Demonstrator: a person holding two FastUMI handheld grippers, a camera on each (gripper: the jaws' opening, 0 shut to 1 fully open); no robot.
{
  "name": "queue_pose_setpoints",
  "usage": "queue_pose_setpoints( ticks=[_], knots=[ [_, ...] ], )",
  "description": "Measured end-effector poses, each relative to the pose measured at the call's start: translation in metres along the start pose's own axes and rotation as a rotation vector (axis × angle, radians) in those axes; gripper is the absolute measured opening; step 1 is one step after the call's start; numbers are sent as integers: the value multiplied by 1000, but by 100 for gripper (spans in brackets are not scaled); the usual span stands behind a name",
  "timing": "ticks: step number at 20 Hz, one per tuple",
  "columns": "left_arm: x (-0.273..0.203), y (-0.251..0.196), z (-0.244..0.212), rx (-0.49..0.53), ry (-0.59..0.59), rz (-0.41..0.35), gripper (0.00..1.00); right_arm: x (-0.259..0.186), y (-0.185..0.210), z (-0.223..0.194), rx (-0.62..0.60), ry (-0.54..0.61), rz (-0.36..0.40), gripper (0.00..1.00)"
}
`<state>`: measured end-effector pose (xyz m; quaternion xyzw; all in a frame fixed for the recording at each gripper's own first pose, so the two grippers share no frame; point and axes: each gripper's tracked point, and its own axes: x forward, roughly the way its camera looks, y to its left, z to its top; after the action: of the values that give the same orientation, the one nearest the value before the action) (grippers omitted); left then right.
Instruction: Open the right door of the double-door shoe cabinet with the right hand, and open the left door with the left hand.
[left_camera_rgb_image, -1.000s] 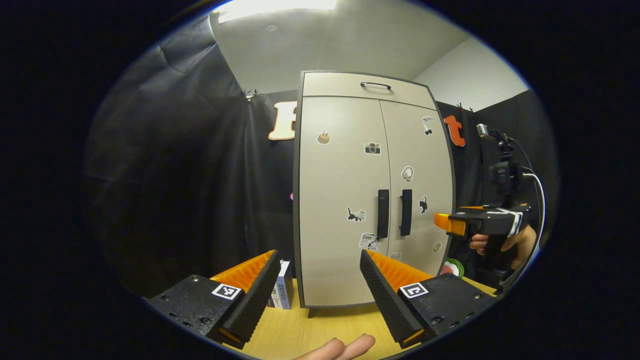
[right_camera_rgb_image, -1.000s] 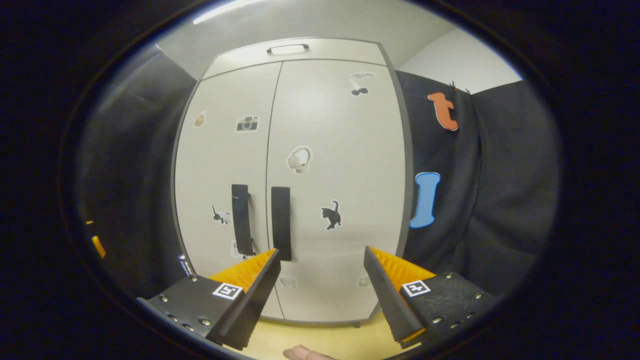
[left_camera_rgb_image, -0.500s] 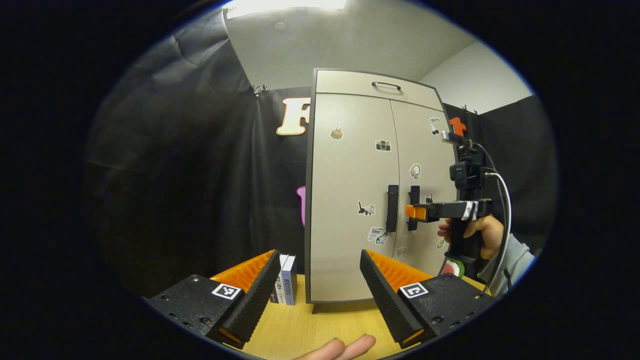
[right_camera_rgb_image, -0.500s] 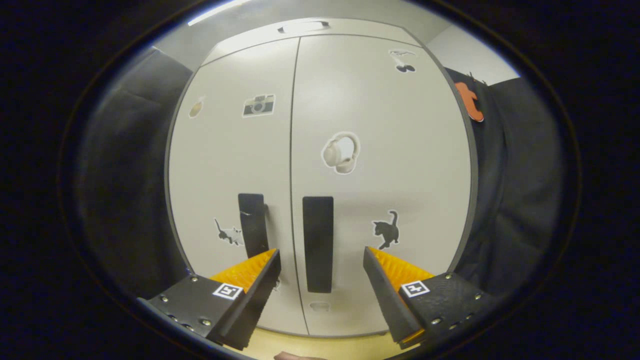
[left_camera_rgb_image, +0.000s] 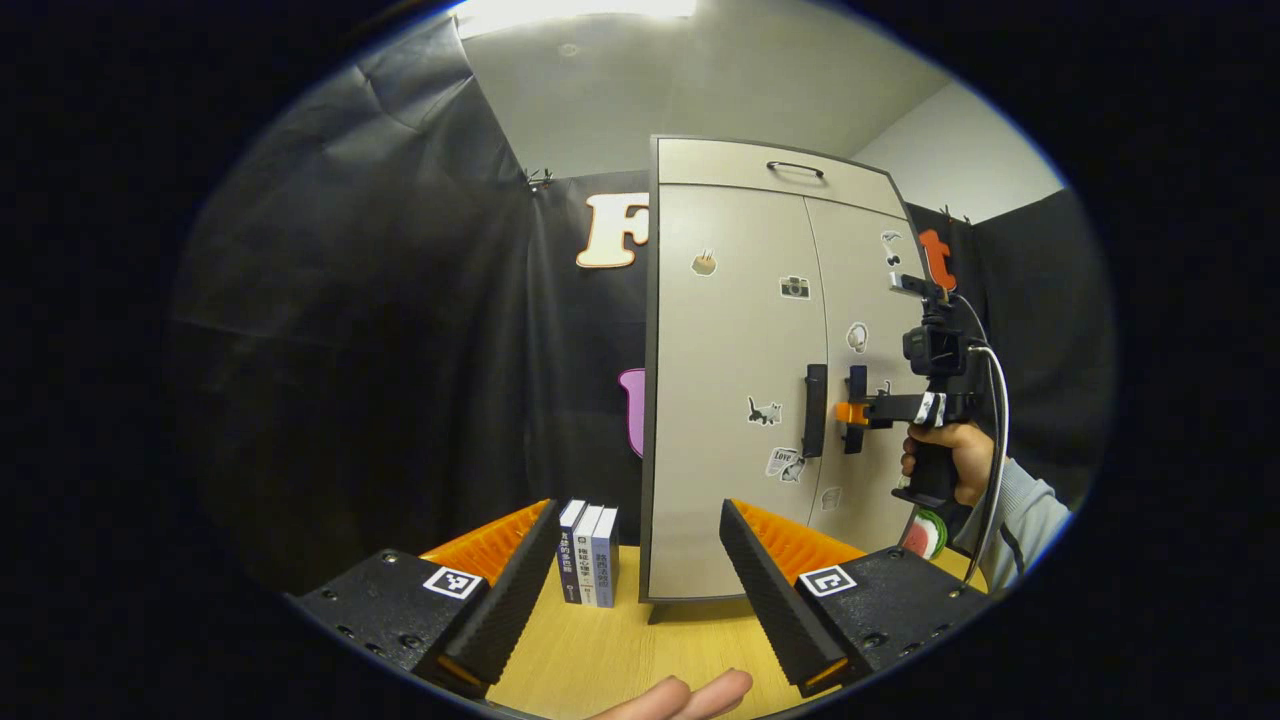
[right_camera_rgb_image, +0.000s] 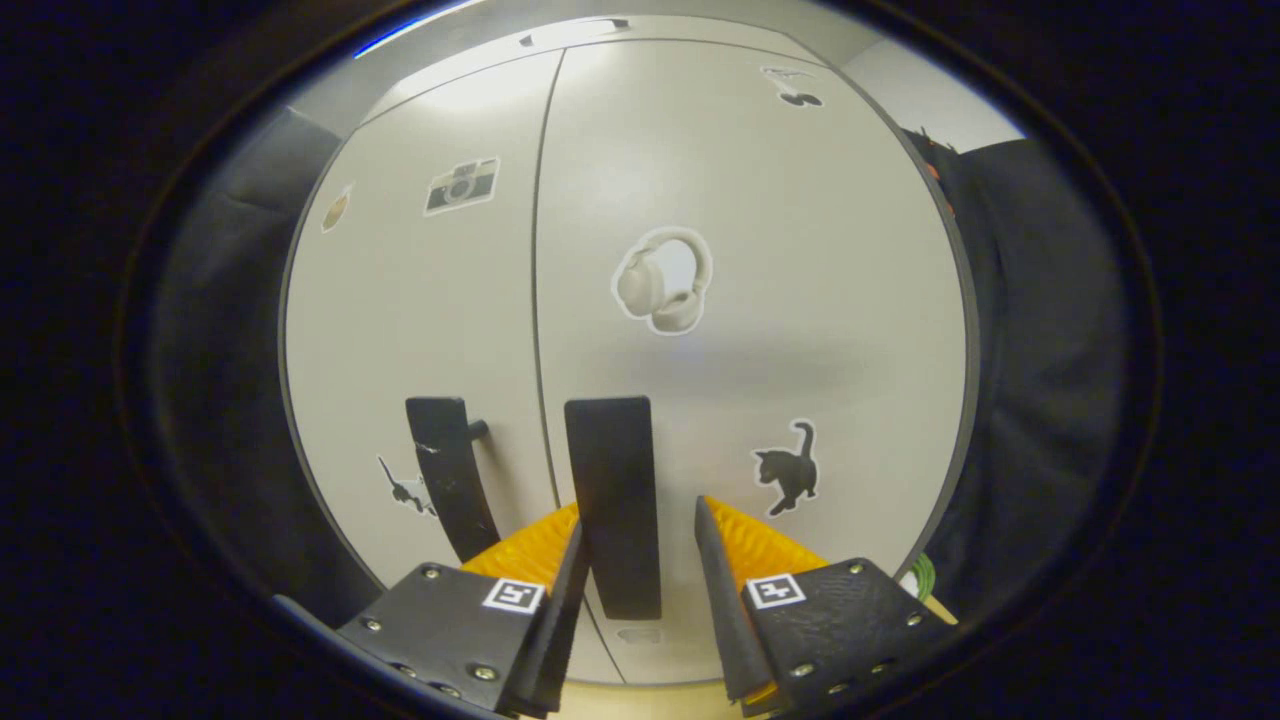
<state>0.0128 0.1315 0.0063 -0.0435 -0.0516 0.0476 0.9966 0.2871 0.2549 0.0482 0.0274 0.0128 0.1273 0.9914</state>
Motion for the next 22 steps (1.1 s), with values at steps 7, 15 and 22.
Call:
queue_pose_setpoints(
  ticks=[7,15,22],
  knots=[
    [-2,-14,-3,-12,4,-4,99,-2,4,-4,-5,9,26,21],
    [-13,-27,-1,-6,0,-6,99,-36,-3,-4,-9,3,90,21],
    [-25,-69,-3,-65,16,-105,99,-77,-19,-7,-36,16,146,21]
  ],
)
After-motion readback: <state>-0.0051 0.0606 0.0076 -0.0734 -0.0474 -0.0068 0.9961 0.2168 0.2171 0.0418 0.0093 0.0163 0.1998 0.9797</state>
